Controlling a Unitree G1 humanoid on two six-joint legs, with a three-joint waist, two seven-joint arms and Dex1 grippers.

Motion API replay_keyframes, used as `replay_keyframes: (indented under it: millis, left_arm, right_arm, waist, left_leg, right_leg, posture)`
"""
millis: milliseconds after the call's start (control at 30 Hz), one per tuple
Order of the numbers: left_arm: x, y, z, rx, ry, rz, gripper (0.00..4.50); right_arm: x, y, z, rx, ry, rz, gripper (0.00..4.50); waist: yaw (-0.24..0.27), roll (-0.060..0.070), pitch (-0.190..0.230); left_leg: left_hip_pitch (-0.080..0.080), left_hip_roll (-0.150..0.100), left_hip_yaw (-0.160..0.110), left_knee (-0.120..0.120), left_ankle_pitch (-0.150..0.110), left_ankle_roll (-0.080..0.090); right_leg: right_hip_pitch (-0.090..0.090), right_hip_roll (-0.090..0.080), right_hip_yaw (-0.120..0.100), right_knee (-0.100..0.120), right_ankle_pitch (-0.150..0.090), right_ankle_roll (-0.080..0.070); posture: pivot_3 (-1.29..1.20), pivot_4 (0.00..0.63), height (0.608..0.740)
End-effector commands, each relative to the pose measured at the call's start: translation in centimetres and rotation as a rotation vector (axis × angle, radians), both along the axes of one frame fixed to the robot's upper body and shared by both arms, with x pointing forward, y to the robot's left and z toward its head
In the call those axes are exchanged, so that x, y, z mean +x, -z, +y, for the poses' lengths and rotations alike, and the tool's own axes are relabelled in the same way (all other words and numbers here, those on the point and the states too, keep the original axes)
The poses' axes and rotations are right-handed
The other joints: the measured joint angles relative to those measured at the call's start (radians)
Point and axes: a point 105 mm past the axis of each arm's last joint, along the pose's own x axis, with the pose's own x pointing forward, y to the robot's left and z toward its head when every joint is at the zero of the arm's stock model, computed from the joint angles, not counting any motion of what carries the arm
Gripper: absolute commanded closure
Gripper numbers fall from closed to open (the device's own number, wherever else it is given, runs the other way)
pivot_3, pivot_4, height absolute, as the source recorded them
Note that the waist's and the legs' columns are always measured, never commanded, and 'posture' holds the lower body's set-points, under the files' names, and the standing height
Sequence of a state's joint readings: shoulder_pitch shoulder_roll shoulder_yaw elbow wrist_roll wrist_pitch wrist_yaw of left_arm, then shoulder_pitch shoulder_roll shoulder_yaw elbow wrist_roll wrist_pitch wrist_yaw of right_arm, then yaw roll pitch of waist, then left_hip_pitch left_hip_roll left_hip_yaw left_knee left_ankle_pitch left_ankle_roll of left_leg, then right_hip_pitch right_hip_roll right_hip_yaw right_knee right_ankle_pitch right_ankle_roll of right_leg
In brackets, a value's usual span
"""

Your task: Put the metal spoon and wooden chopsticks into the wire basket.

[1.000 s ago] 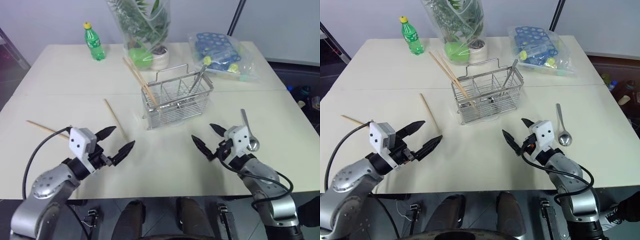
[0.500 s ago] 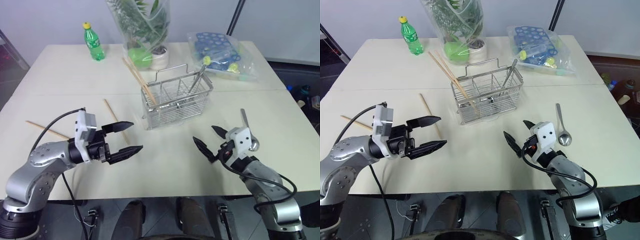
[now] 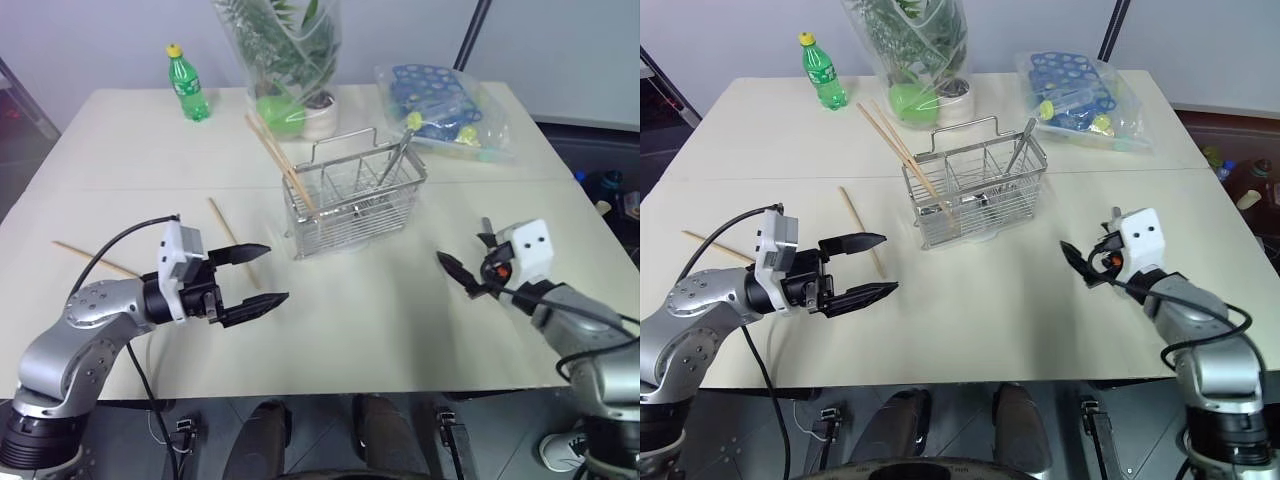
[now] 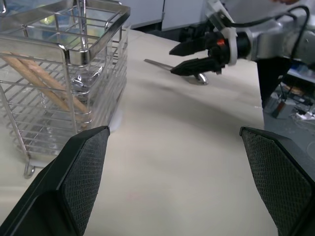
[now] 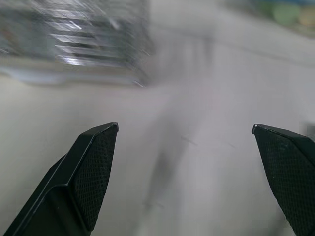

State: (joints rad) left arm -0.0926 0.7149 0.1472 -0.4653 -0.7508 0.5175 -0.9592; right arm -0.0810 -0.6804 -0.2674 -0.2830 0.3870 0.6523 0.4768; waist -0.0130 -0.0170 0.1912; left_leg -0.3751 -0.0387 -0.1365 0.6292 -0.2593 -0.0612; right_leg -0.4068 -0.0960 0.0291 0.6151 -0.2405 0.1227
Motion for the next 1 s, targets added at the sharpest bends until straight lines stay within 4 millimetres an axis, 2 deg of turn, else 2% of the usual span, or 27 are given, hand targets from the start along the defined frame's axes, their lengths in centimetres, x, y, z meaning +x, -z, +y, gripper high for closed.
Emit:
replay_keyframes:
  millis: [33,200,267,533,800,1000]
  left_arm:
    - [0.1,-0.8,0.1,0.012,0.018,-0.049,0.05]
    - [0.5,-1.2,-0.1,0.012,0.025,-0.066,0.05]
    - [0.5,-1.2,-0.2,0.008,0.023,-0.068,0.05]
    - [0.3,-1.6,-0.1,-0.019,-0.03,-0.085,0.05]
    - [0.0,-1.7,0.4,-0.03,-0.077,-0.088,0.05]
    - [-0.1,-1.9,0.5,-0.032,-0.072,-0.088,0.05]
  right_arm:
    - [0.7,-0.3,-3.2,-0.028,0.085,0.06,0.0]
    - [2.5,0.0,-6.3,-0.027,0.164,0.126,0.0]
    - [3.3,0.2,-6.8,-0.017,0.182,0.139,0.0]
    - [4.2,1.5,-5.9,-0.022,0.125,0.21,0.0]
    - [3.6,3.3,-5.0,-0.015,0.095,0.281,0.0]
    - [3.1,3.6,-4.6,0.102,0.111,0.325,0.0]
  waist:
    - [-0.001,0.0,0.0]
    - [-0.005,0.001,0.0]
    - [-0.007,0.001,0.001]
    - [-0.005,0.002,0.001]
    - [-0.006,0.001,0.001]
    - [-0.006,0.001,0.0]
  left_leg:
    - [0.0,0.0,0.0,0.0,0.0,0.0]
    - [0.0,0.0,0.001,0.0,0.0,0.0]
    - [0.0,0.0,0.001,0.0,0.0,0.0]
    - [0.0,0.0,0.001,0.0,0.0,0.0]
    - [0.001,0.0,0.001,0.0,0.0,0.0]
    - [0.001,0.0,0.001,0.0,0.0,0.001]
  right_leg:
    - [0.0,0.0,0.0,0.0,0.0,0.0]
    - [0.0,0.0,0.0,0.0,0.0,0.0]
    - [0.0,0.0,0.001,0.0,0.0,0.0]
    - [0.0,0.0,0.001,0.0,0.002,0.003]
    - [0.0,0.0,0.001,0.0,0.001,0.002]
    - [0.001,0.0,0.001,0.0,0.001,0.002]
  posture:
    - [0.0,0.15,0.74]
    - [0.0,0.15,0.74]
    - [0.0,0.15,0.74]
    - [0.0,0.15,0.74]
    - [0.0,0.15,0.74]
    - [0.0,0.15,0.74]
